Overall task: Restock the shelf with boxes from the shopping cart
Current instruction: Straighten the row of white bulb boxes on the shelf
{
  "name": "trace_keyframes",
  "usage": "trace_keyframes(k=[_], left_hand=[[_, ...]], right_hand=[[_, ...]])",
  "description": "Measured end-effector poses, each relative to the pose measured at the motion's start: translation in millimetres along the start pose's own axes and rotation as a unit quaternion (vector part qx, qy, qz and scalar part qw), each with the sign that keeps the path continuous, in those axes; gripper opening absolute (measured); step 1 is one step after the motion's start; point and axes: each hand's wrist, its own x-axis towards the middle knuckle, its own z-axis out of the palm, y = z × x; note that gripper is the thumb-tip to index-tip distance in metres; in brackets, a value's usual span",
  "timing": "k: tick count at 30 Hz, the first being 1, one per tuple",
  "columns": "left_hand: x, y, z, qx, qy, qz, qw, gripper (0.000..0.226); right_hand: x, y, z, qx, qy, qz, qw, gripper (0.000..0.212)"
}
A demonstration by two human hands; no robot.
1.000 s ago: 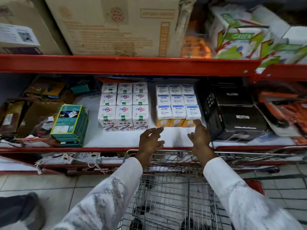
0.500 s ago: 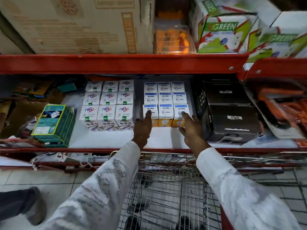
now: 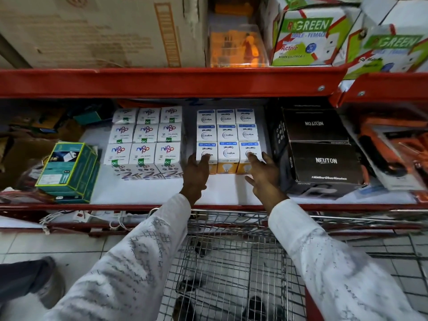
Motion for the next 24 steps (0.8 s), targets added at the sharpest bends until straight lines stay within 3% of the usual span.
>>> trace_keyframes(k=[24], left_hand=[[8.2, -1.6, 5.4, -0.072, -0.011, -0.007, 0.997, 0.045]], right_hand=[[7.6, 10.1, 8.4, 0.008, 0.026, -0.048, 0.998, 0.053]])
